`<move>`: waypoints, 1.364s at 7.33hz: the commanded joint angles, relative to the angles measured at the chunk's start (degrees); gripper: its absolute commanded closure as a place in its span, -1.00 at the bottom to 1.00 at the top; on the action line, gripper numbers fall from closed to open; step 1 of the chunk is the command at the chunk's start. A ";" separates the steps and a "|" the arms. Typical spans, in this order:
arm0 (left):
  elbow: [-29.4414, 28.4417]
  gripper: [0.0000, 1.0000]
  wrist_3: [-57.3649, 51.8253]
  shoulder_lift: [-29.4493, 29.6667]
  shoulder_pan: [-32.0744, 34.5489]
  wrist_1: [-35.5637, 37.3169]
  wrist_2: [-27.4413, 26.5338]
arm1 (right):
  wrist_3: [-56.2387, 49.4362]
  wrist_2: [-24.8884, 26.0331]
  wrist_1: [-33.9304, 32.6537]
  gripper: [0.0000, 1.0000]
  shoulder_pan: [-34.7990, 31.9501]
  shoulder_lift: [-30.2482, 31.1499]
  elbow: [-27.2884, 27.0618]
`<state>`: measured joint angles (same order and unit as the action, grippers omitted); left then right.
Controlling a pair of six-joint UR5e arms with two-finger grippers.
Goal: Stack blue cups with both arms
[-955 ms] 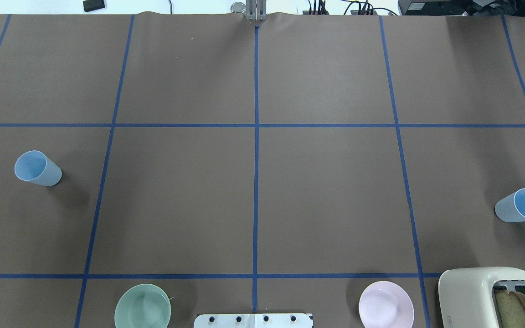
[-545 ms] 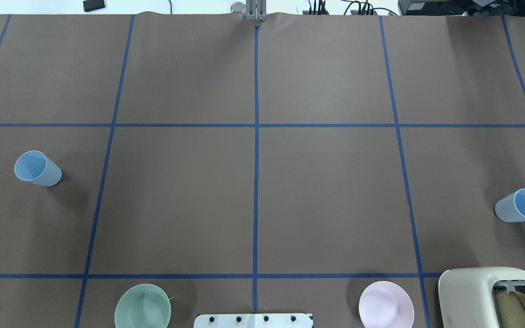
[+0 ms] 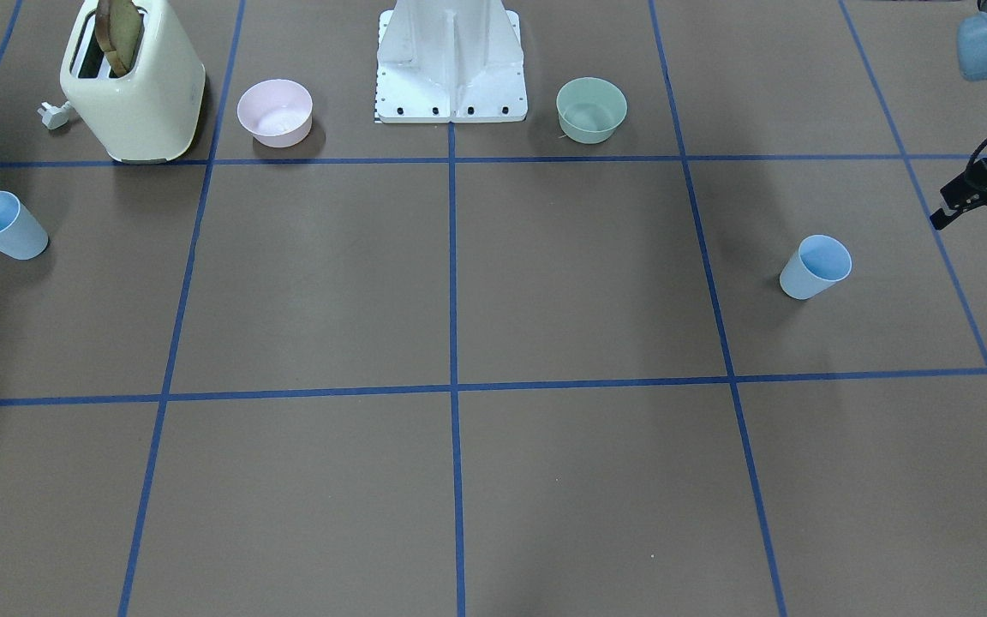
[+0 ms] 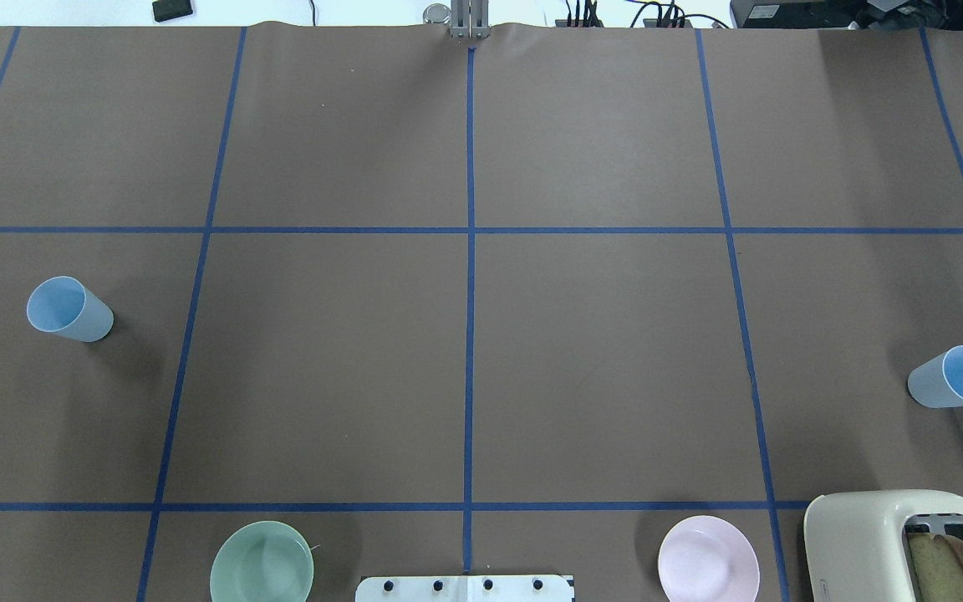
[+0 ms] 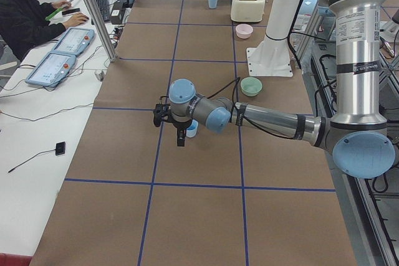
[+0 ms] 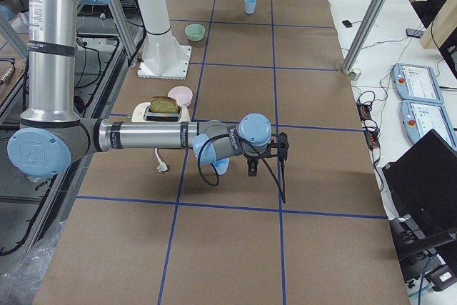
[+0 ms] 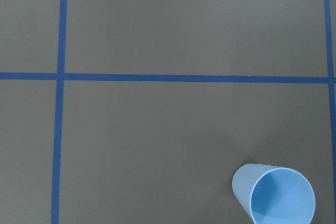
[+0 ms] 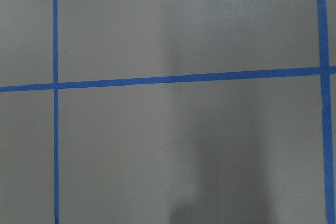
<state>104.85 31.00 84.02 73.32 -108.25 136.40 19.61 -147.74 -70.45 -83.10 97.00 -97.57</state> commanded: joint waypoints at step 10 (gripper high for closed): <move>-2.63 -0.97 14.44 3.42 -9.86 -7.68 -5.00 | 0.25 13.00 24.57 -1.00 14.10 11.99 -0.86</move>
<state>103.41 45.46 86.25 63.47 -116.07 131.47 19.49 -134.79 -45.90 -69.96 109.78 -98.36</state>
